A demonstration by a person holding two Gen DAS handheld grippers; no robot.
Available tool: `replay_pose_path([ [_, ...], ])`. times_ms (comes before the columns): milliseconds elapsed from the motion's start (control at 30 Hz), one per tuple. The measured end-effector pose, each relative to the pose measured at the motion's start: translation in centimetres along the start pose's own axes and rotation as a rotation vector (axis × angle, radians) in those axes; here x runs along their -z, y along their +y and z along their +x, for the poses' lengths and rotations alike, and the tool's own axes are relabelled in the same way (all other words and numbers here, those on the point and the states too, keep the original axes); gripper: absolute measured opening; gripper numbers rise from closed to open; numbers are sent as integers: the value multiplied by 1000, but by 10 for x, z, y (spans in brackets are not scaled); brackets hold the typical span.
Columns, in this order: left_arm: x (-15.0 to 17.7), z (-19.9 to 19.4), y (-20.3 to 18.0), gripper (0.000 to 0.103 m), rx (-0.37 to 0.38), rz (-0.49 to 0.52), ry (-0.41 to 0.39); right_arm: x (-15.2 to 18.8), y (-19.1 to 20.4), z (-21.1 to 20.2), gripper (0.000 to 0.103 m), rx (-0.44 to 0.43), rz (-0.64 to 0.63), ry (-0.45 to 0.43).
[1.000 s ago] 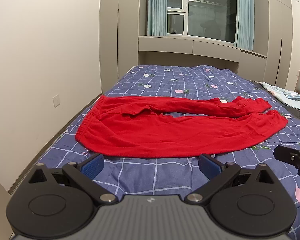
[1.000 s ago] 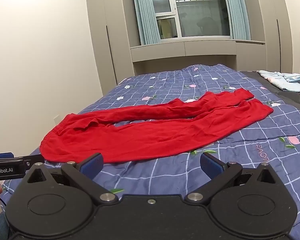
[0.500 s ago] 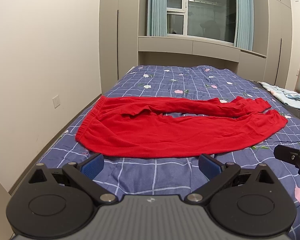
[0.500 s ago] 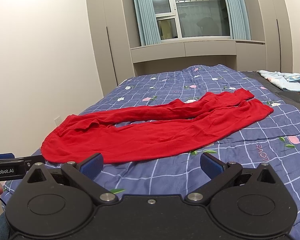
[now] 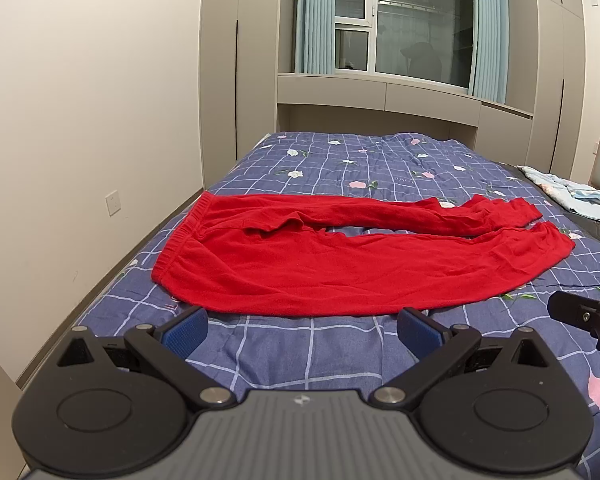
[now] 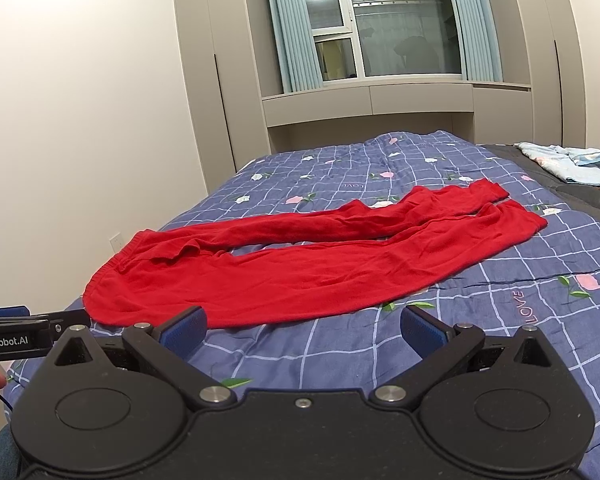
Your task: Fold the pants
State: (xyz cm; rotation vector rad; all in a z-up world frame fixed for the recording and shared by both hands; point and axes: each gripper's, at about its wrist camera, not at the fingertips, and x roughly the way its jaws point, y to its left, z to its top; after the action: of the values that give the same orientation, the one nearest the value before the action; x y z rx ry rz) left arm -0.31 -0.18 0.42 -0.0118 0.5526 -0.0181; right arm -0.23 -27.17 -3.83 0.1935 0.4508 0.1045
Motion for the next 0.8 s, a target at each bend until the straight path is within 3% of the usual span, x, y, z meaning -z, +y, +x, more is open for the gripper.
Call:
replay_pose_path([
  [800, 3, 1, 5, 103, -4, -20, 10, 1, 2, -1, 103, 0, -4, 5],
])
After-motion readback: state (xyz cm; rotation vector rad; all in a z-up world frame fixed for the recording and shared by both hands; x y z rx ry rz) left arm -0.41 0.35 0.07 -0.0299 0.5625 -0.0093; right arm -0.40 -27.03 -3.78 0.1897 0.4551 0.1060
